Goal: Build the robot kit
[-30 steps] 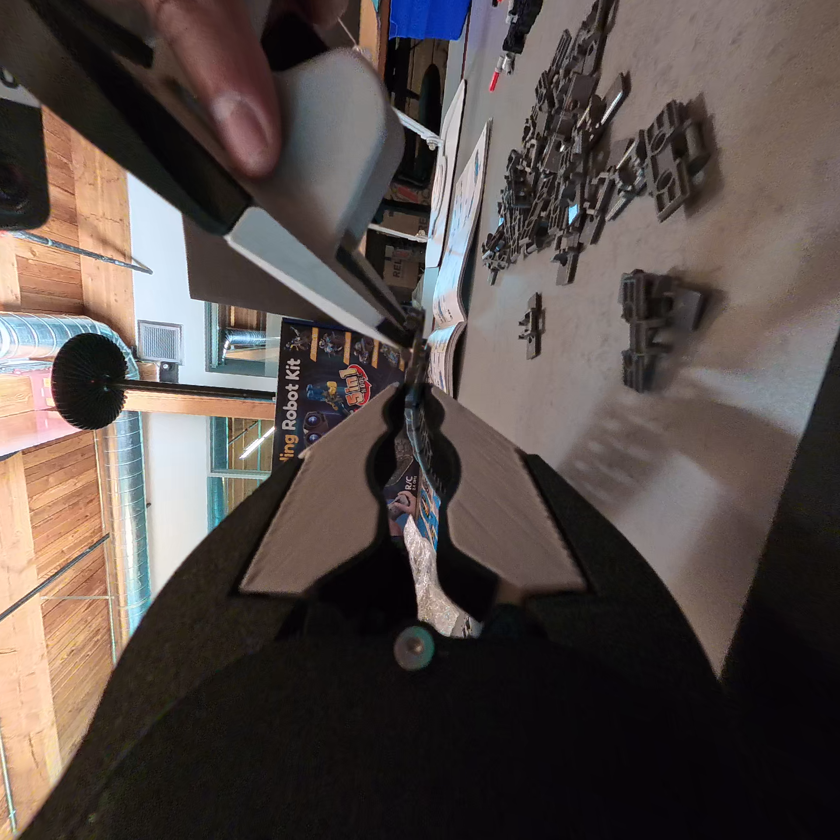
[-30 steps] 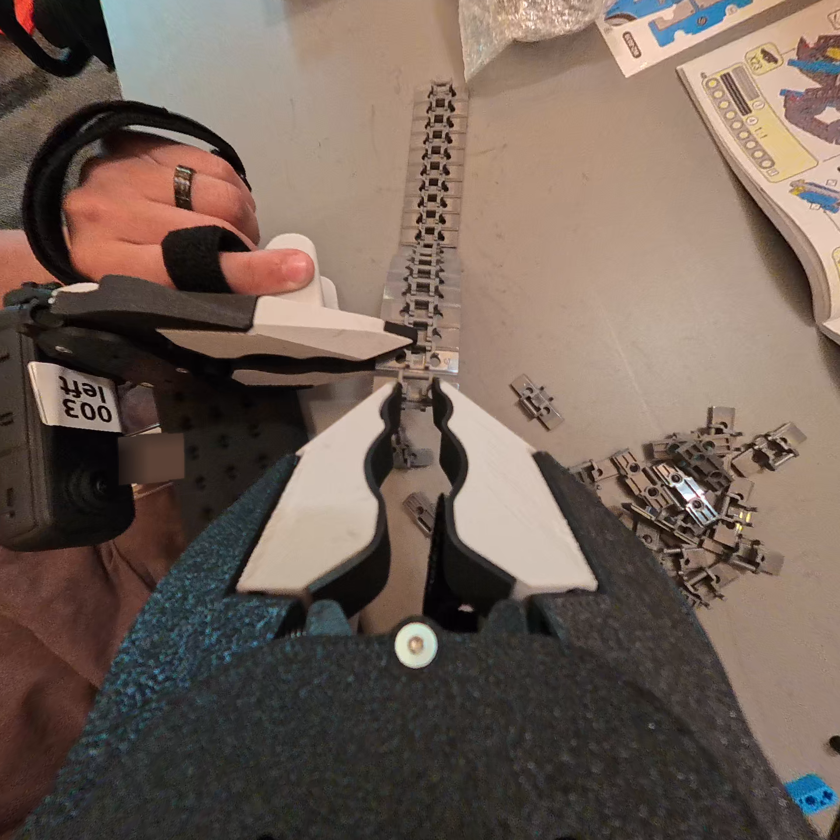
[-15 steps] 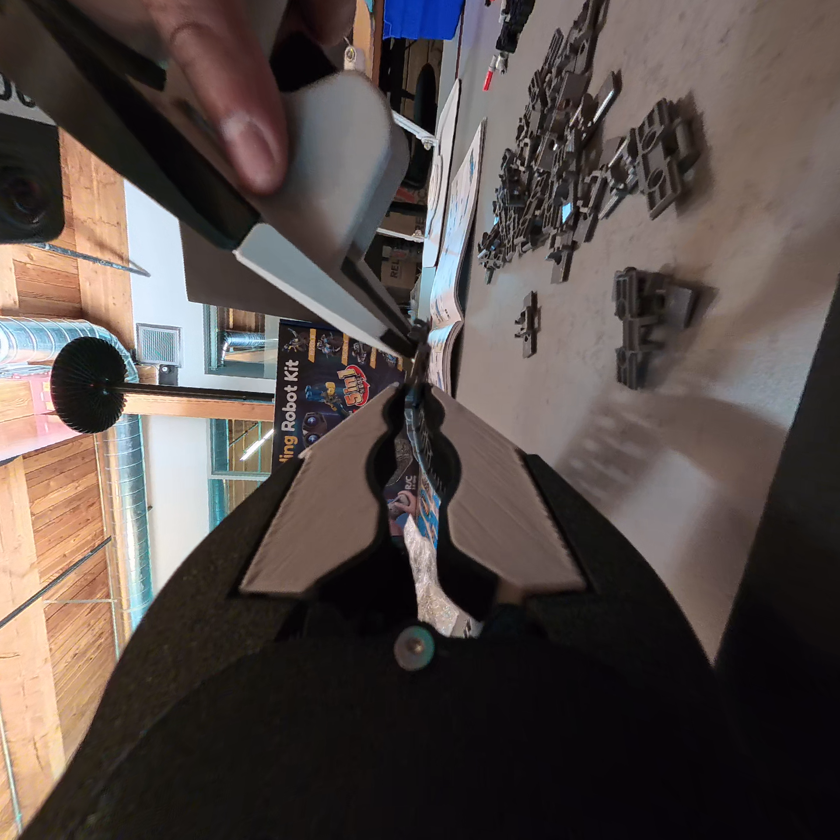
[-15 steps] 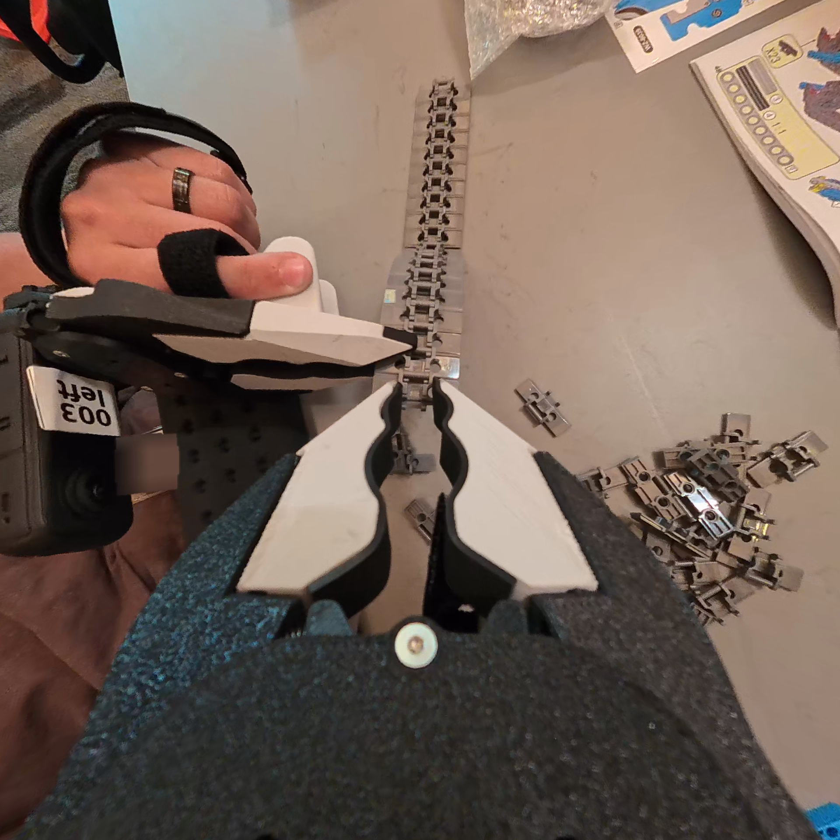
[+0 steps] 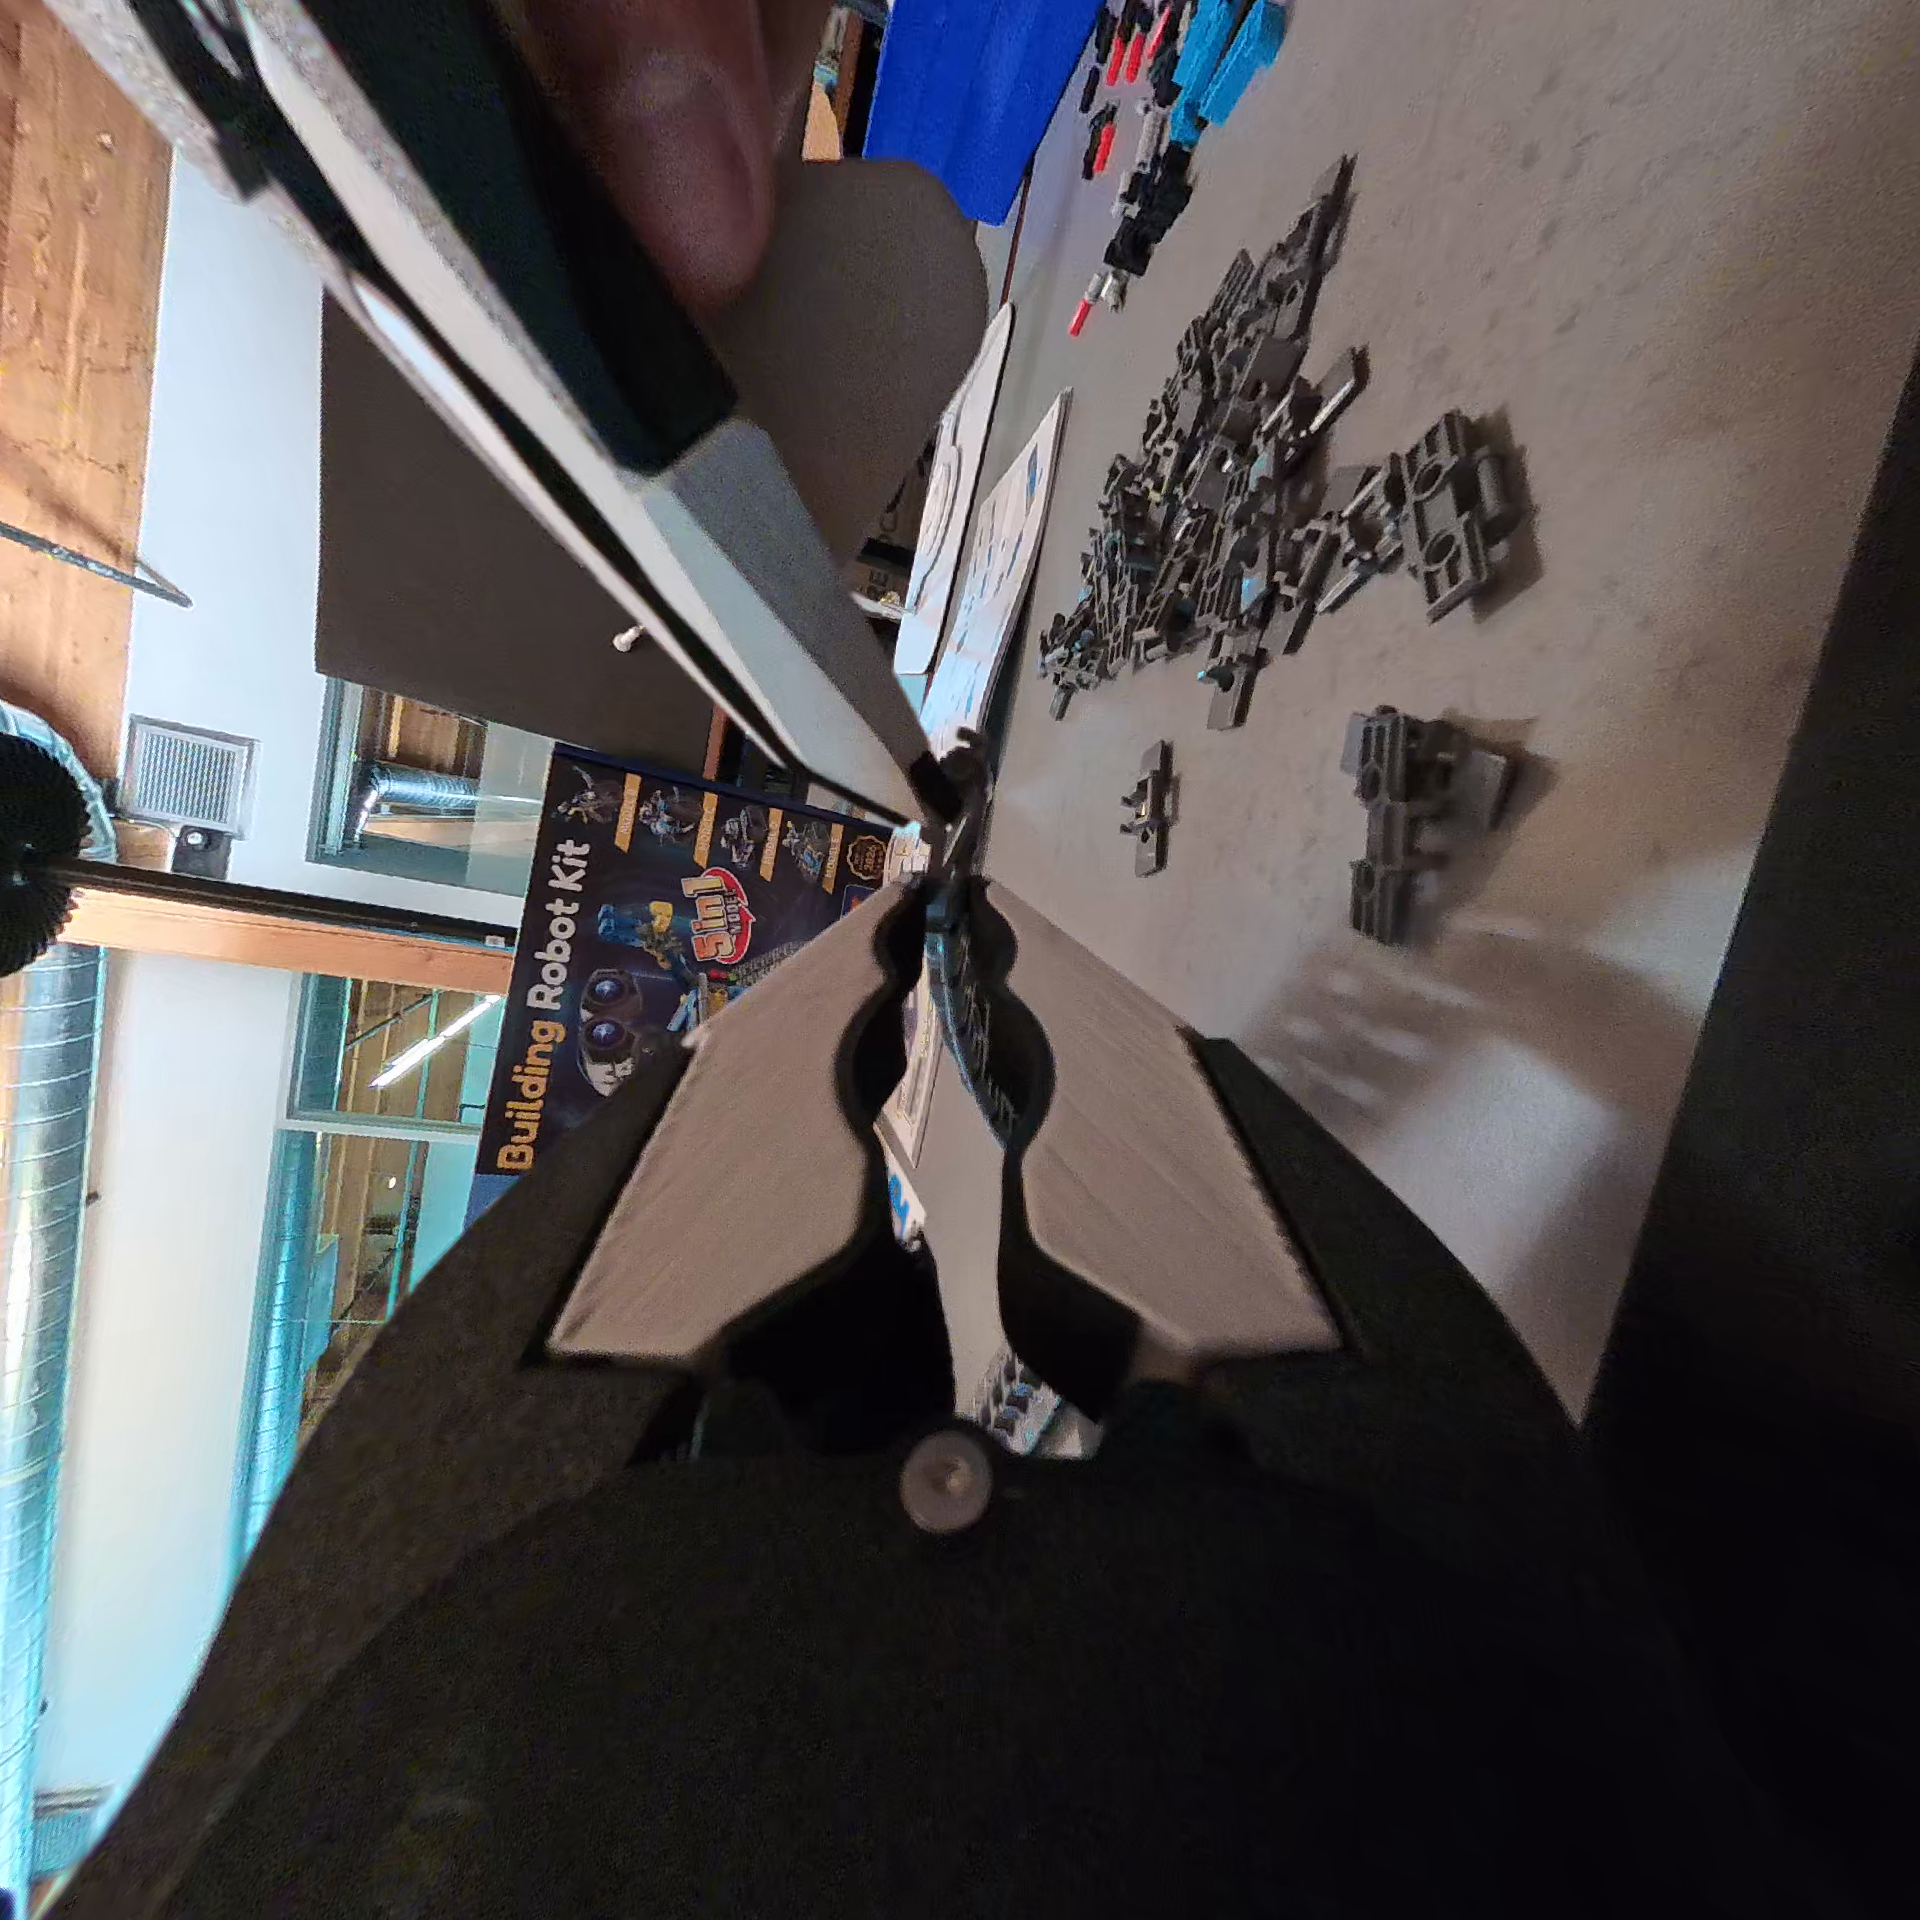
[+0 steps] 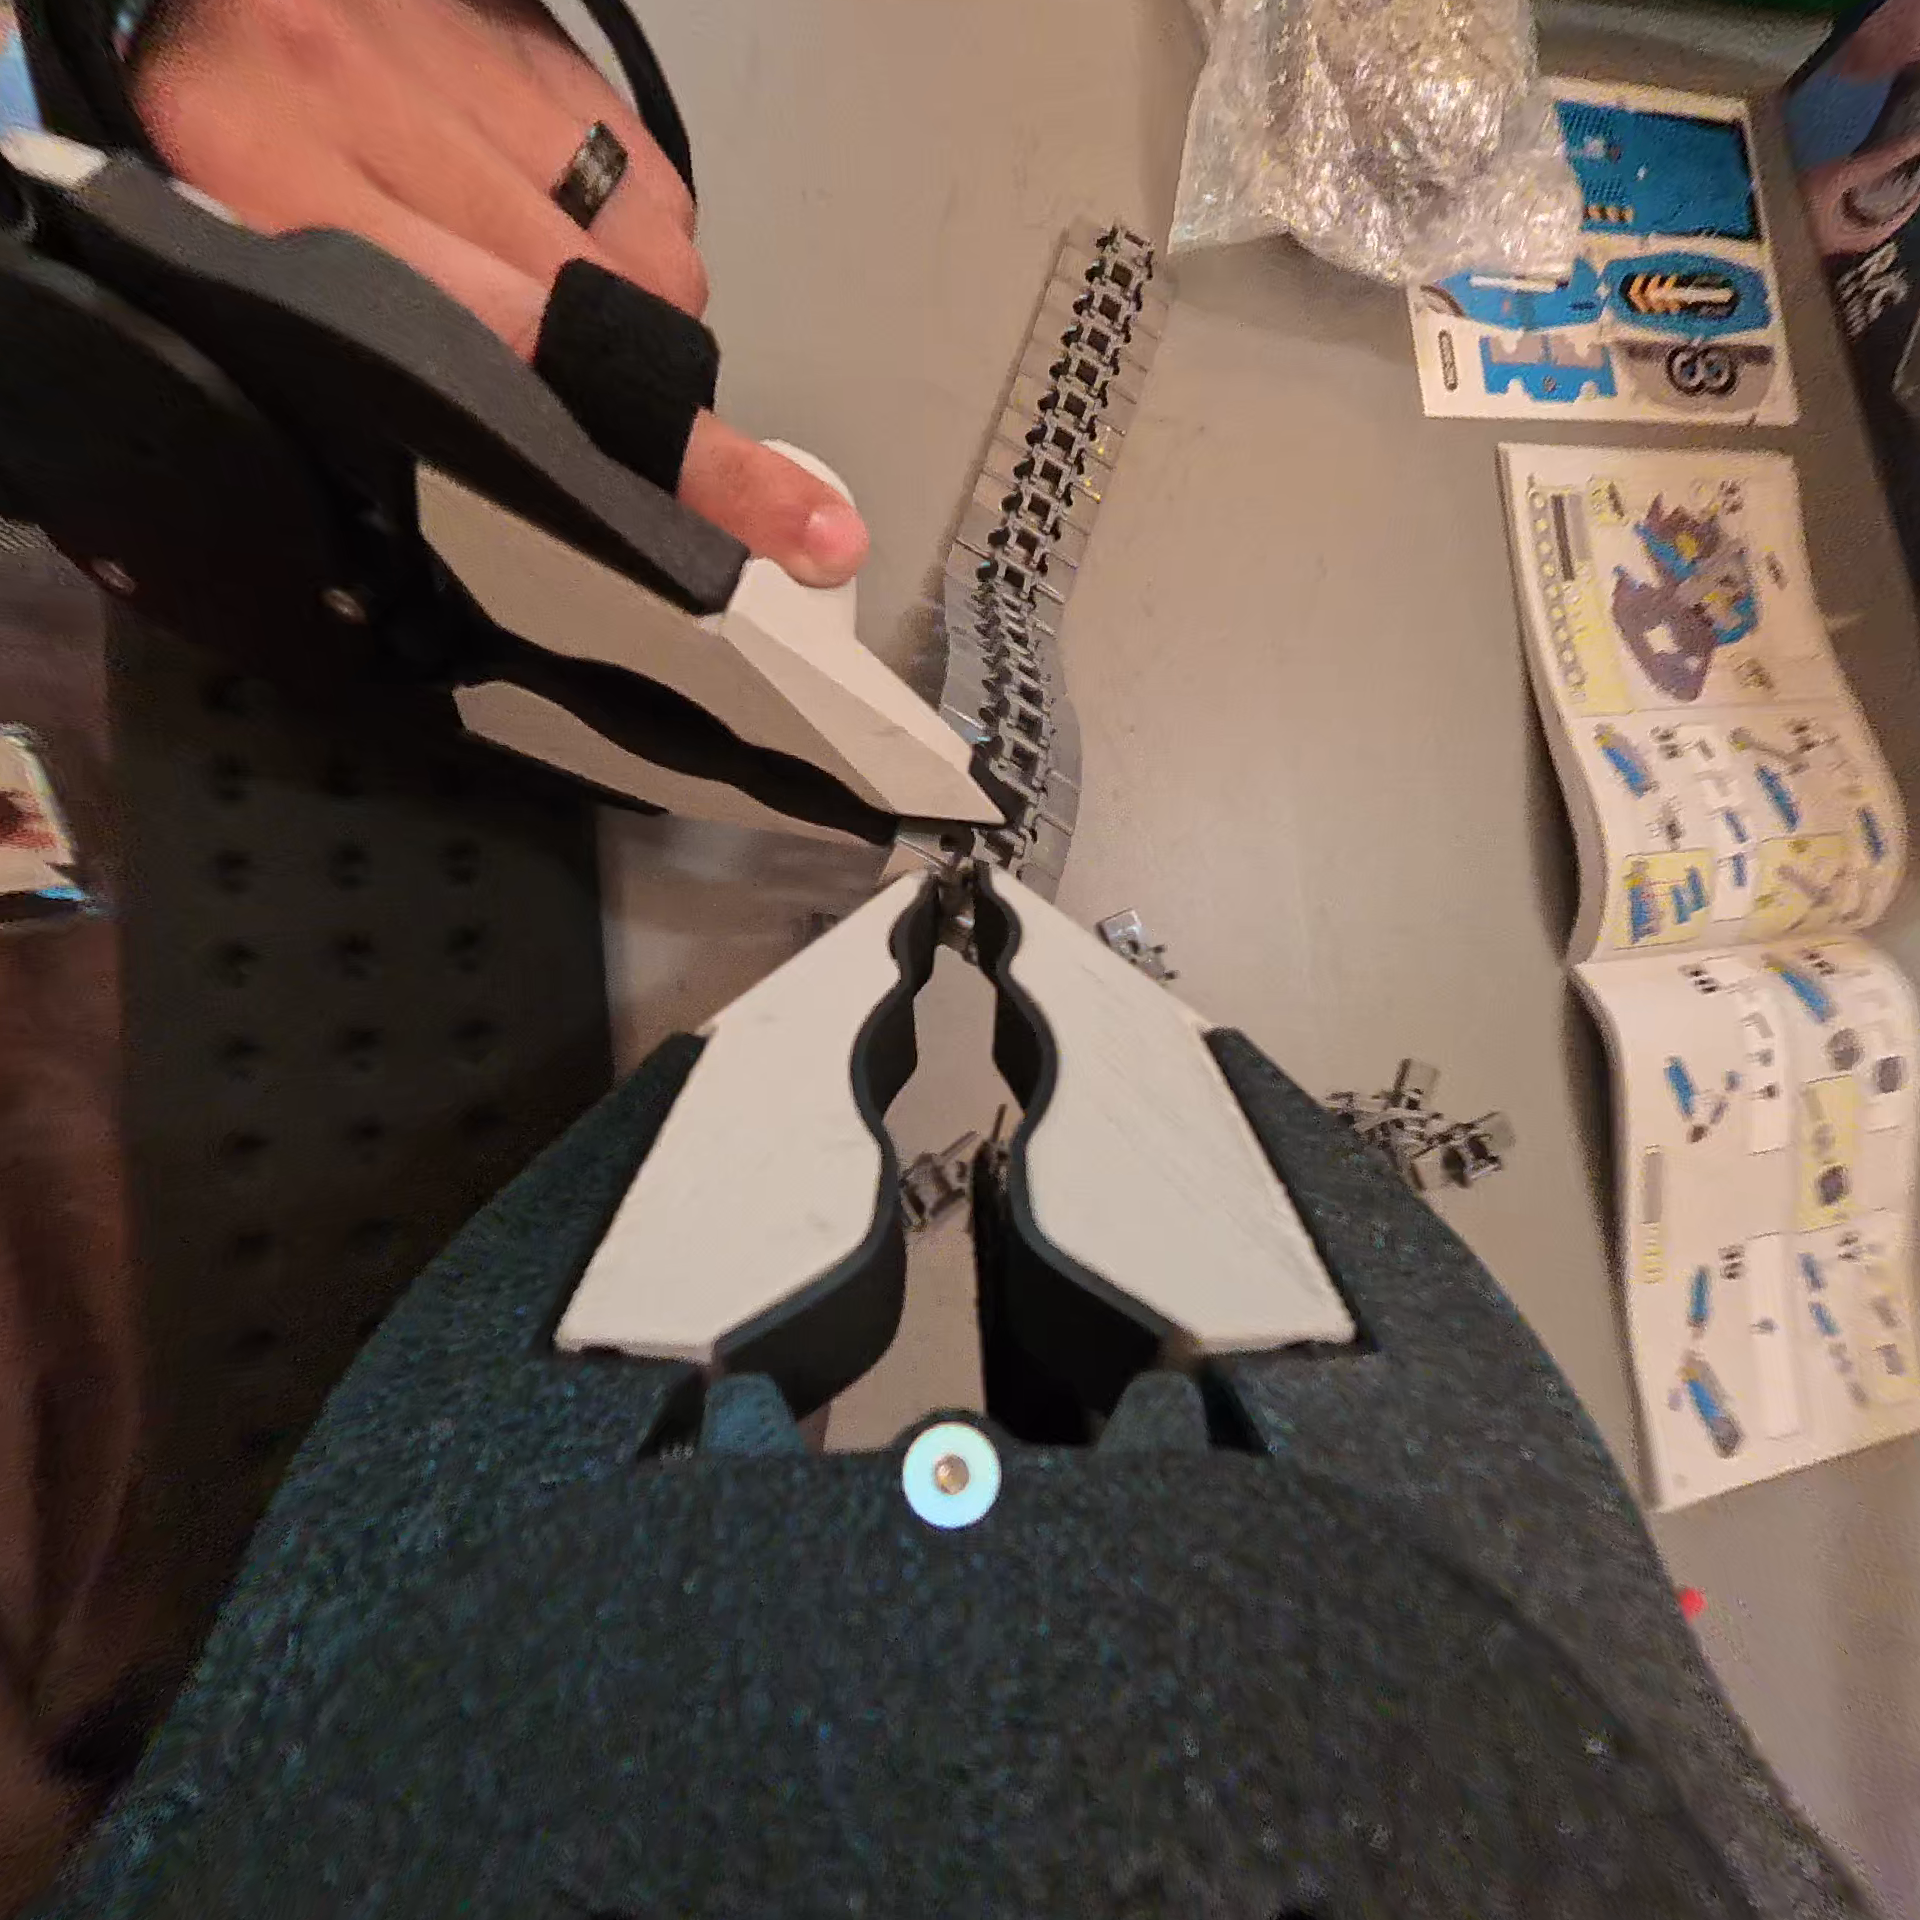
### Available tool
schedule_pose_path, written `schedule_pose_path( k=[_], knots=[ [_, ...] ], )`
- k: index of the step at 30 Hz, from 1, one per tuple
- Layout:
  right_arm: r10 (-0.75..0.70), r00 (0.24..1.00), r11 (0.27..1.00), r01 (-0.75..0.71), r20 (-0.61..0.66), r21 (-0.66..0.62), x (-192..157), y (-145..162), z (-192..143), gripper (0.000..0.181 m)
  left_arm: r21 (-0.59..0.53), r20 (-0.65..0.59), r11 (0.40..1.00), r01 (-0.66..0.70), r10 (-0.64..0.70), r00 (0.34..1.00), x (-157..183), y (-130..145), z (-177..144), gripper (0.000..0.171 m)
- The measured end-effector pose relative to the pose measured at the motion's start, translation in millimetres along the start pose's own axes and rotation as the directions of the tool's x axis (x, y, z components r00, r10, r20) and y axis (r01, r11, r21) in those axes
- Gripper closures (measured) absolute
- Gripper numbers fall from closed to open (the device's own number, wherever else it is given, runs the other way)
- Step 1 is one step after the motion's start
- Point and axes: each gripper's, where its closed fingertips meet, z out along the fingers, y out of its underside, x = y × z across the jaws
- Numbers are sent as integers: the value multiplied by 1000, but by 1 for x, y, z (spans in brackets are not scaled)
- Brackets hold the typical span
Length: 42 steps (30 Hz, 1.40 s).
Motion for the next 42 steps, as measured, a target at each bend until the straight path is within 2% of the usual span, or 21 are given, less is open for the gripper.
schedule_pose_path(
  k=[4, 8, 11, 15, 17, 19, 23, 25, 27, 29, 30, 32, 33, 39, 42],
  knots=[
    [-118, 992, 993, 119, -49, 25, -1, 2, 0, 171, 8, -8, 1000, -24, 24, 1000, 3, -2, -1, 165],
    [-134, 991, 991, 134, 8, 29, -8, 10, 0, 174, 23, -4, 994, -102, 103, 995, 9, -8, -2, 165],
    [-115, 990, 993, 113, 87, 29, -14, 17, 0, 174, 29, 4, 983, -180, 180, 984, 14, -13, -2, 164],
    [-54, 968, 998, 45, 246, 41, -20, 21, -2, 169, 33, 11, 975, -220, 219, 976, 17, -16, -4, 165],
    [-2, 930, 998, -22, 367, 63, -26, 18, -4, 152, 26, 12, 978, -207, 206, 978, 15, -14, -4, 165],
    [35, 895, 995, -71, 444, 65, -26, 16, -4, 148, 27, 0, 982, -185, 185, 983, 15, -13, -4, 165],
    [11, 856, 993, -69, 517, 94, -29, 8, -11, 135, 45, -17, 997, -59, 60, 998, 7, -10, -6, 165],
    [-32, 873, 994, -24, 486, 110, -29, 4, -13, 133, 65, -33, 997, 29, -27, 999, 3, -10, -7, 165],
    [-110, 913, 991, 67, 392, 120, -25, 1, -10, 139, 81, -71, 988, 133, -127, 989, 0, -9, -9, 165],
    [-209, 947, 974, 179, 246, 137, -20, -3, -5, 144, 85, -115, 967, 240, -229, 966, -3, -5, -10, 165],
    [-264, 953, 960, 244, 151, 139, -15, -5, -3, 152, 89, -140, 953, 290, -276, 951, -4, -5, -10, 165],
    [-377, 926, 918, 375, -16, 130, -7, -10, -1, 171, 101, -204, 917, 386, -361, 910, -4, -6, -12, 165],
    [-410, 910, 902, 415, -62, 123, -6, -11, -1, 171, 102, -235, 896, 432, -401, 886, -4, -6, -12, 165],
    [-436, 888, 886, 452, -147, 100, -7, -15, 1, 171, 75, -402, 760, 646, -570, 717, -3, -7, -16, 166],
    [-423, 897, 895, 435, -125, 95, -8, -14, 0, 171, 82, -423, 745, 662, -575, 700, -3, -9, -18, 166]
  ],
)
